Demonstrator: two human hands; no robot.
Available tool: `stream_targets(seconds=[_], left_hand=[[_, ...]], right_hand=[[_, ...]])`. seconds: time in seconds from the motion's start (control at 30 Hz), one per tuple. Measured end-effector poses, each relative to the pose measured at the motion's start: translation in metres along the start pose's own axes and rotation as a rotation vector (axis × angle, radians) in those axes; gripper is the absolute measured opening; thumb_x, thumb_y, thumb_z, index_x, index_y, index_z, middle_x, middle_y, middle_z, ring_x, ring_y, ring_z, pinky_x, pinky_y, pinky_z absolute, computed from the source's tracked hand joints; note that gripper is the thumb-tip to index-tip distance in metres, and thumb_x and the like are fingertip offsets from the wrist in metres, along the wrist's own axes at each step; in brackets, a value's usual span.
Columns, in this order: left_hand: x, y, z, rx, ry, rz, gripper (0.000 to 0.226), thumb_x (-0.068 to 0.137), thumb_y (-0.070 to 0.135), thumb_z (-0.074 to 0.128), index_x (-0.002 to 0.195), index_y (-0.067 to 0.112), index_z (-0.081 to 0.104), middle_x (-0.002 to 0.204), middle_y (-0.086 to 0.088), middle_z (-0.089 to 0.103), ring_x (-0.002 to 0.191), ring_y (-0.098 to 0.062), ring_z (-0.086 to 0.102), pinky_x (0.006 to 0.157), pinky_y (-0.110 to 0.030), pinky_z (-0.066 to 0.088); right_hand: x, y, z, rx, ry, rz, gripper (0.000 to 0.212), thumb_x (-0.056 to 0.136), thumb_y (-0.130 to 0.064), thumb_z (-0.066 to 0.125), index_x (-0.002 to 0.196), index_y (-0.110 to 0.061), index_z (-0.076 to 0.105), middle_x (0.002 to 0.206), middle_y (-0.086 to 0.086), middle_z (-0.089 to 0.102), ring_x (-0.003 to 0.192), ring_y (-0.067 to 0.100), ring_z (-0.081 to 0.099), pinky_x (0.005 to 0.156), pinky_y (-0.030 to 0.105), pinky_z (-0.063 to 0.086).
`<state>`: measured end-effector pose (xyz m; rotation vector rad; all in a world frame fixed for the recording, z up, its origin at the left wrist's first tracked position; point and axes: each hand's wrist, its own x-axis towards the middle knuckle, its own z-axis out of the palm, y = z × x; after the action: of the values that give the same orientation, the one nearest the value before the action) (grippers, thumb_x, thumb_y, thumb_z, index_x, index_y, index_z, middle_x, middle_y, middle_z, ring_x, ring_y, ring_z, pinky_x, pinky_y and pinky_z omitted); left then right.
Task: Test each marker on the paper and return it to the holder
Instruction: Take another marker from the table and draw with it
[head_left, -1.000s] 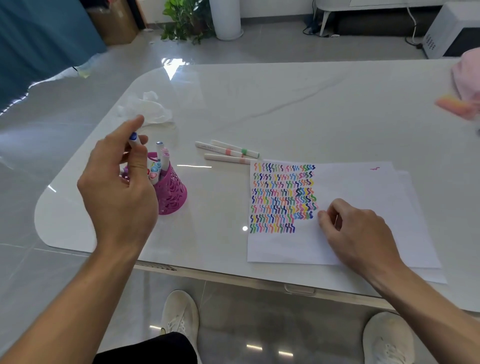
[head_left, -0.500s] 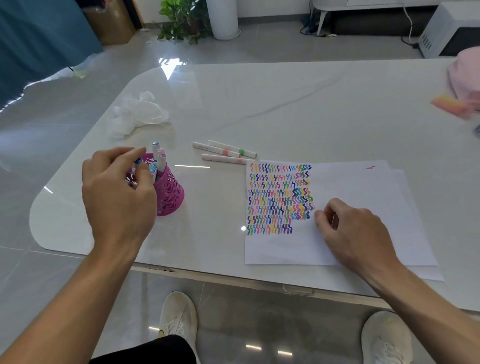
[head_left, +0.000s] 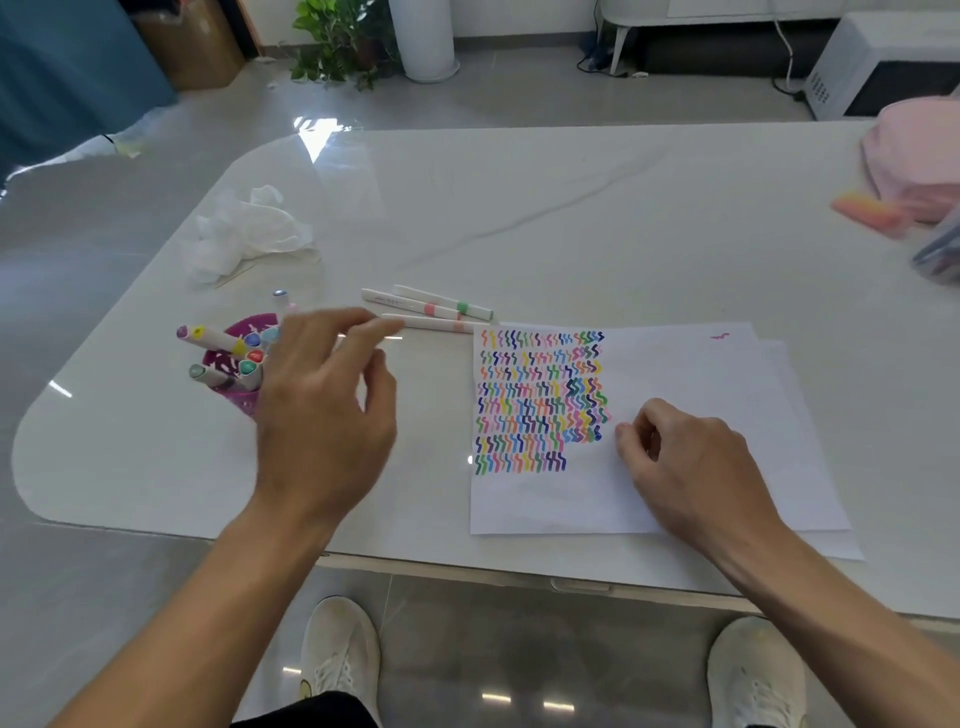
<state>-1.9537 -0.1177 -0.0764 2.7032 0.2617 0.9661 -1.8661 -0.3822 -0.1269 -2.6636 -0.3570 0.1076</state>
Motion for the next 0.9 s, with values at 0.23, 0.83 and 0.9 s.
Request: stream_targets(seconds=[0.23,0.83,0.9], left_hand=[[-0.004,0.018,0.037,-0.026,-0.36,-0.074,0.03,0.095,0.013,0.061,0.123,0.019,0.068,0.12,0.003,0.068,0.114,-0.017,0.056,0.089,-0.035,0.051],[0.016,-0.006,0.106,-0.03,-0.5,-0.168,0.06,0.103,0.011,0.038,0.159,0.015,0.018,0.166,-0.003,0.019,0.154,-0.016,0.013,0.123,-0.039,0.016],[0.017,-0.005,0.105,0.022,-0.441,-0.177,0.055,0.101,0.011,0.041,0.155,0.017,0.032,0.157,-0.007,0.038,0.146,-0.026,0.029,0.115,-0.043,0.026]], right_hand=[[0.004,0.0,-0.001,0.008,-0.006,0.009,0.032,0.098,-0.042,0.055,0.074,-0.021,0.052,0.067,-0.003,0.063,0.069,0.029,0.059,0.064,0.035,0.044],[0.003,0.002,-0.003,0.057,0.011,0.036,0.031,0.098,-0.038,0.057,0.073,-0.021,0.051,0.066,-0.004,0.063,0.067,0.025,0.06,0.064,0.035,0.045],[0.004,0.003,-0.004,0.066,0.008,0.048,0.031,0.099,-0.036,0.058,0.073,-0.019,0.052,0.067,-0.003,0.064,0.067,0.025,0.06,0.064,0.035,0.043]])
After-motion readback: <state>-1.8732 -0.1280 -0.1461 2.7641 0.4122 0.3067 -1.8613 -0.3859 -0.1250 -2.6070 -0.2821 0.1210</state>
